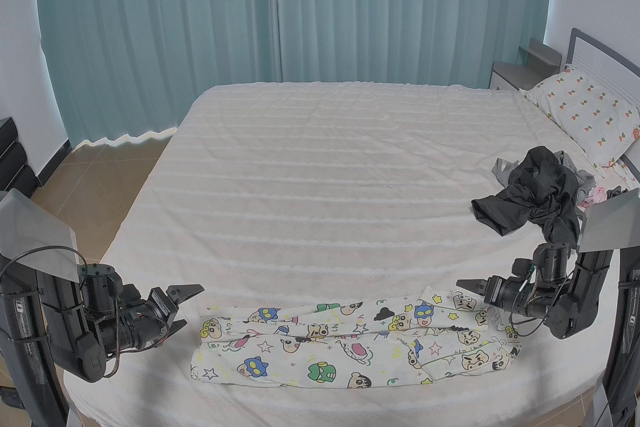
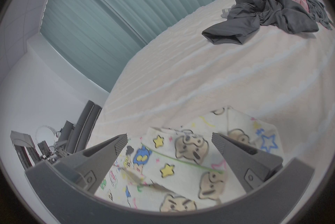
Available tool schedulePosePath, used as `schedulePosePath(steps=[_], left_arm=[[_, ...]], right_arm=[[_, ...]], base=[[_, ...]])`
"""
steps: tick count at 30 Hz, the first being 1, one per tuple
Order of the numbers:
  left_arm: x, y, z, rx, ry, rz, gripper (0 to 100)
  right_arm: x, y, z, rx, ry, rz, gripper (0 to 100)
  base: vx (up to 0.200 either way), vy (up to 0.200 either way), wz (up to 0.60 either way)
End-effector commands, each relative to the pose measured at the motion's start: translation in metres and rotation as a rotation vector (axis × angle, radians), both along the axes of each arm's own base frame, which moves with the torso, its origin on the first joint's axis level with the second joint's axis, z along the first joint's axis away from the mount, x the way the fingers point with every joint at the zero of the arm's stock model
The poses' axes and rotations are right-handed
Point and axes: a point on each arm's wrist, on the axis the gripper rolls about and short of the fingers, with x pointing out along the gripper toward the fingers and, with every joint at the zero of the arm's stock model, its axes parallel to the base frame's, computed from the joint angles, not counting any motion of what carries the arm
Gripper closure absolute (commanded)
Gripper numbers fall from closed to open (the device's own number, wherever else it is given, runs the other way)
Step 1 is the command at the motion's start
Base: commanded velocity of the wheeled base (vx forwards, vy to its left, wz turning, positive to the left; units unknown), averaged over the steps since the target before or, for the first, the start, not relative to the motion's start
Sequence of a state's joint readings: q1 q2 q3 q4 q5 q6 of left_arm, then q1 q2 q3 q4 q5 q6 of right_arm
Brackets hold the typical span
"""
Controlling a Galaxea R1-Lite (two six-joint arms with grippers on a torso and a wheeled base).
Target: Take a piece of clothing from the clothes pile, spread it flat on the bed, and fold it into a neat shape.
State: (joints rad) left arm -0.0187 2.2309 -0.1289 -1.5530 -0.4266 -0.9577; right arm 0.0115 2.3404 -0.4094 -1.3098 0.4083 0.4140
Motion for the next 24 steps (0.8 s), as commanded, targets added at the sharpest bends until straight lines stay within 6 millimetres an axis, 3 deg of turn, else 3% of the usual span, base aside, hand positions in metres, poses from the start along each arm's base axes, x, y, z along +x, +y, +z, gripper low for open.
schedulePosePath(steps=[1,24], left_arm=[[0.000,0.000,-0.001,0.011,-0.012,-0.006,0],[-0.002,0.000,-0.003,0.032,-0.006,-0.018,0]], right_arm=[[-0.011,-0.009,0.003,-0.040,0.043,0.005,0],[-0.001,-0.006,-0.015,-0.052,0.105,0.027,0]], base=[[0.000,0.000,0.00],[0.000,0.000,0.00]])
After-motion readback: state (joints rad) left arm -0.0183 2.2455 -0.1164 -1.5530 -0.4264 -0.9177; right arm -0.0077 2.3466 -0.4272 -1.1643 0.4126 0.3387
